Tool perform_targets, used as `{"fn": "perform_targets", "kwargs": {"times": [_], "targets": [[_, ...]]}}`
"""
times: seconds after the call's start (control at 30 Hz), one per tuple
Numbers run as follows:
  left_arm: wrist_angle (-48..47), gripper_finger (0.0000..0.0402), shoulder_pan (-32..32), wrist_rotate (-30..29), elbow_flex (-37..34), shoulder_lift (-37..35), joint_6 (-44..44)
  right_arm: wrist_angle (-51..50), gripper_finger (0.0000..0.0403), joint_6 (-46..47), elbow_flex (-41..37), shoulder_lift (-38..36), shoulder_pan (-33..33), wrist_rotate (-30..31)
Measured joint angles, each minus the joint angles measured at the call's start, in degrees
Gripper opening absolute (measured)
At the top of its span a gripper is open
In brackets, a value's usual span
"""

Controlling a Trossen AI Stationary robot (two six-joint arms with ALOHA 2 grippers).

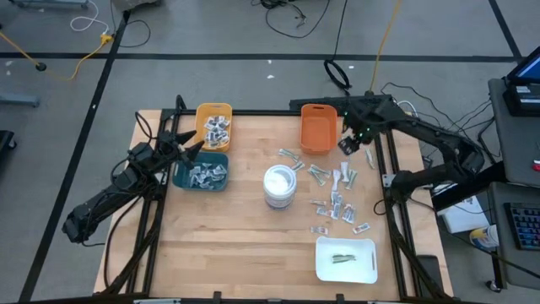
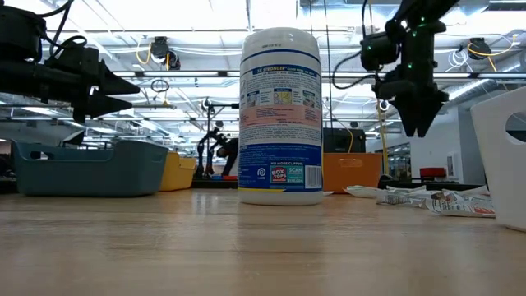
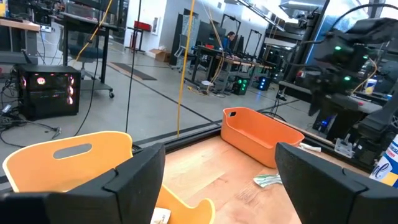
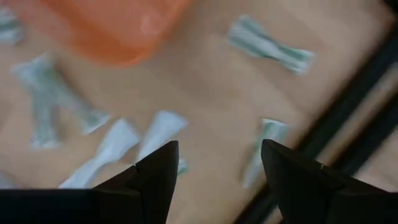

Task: Pick & Place First Aid Supplies
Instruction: Put the green bandage into the white bin

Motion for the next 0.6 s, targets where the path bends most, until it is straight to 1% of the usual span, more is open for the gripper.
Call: {"fn": "perform_targets", "kwargs": {"times": [0.13,0.27,0.43,0.6], "targets": [[0.02,0.0307,0.0,0.0,0.0,0.0,0.0,3.71,0.0222,4.91,0.0,1.25,-5.79,-0.03],[0.02,0.0314,0.01,0.02,0.0,0.0,0.0,6.39,0.022,15.71,0.0,4.26,-10.19,-0.29],[0.02,0.0324,0.01,0.01,0.0,0.0,0.0,9.93,0.0212,26.97,0.0,9.16,-12.79,-0.31],[0.01,0.0327,0.01,0.02,0.0,0.0,0.0,17.01,0.02,32.68,0.0,13.9,-14.87,0.18]]}}
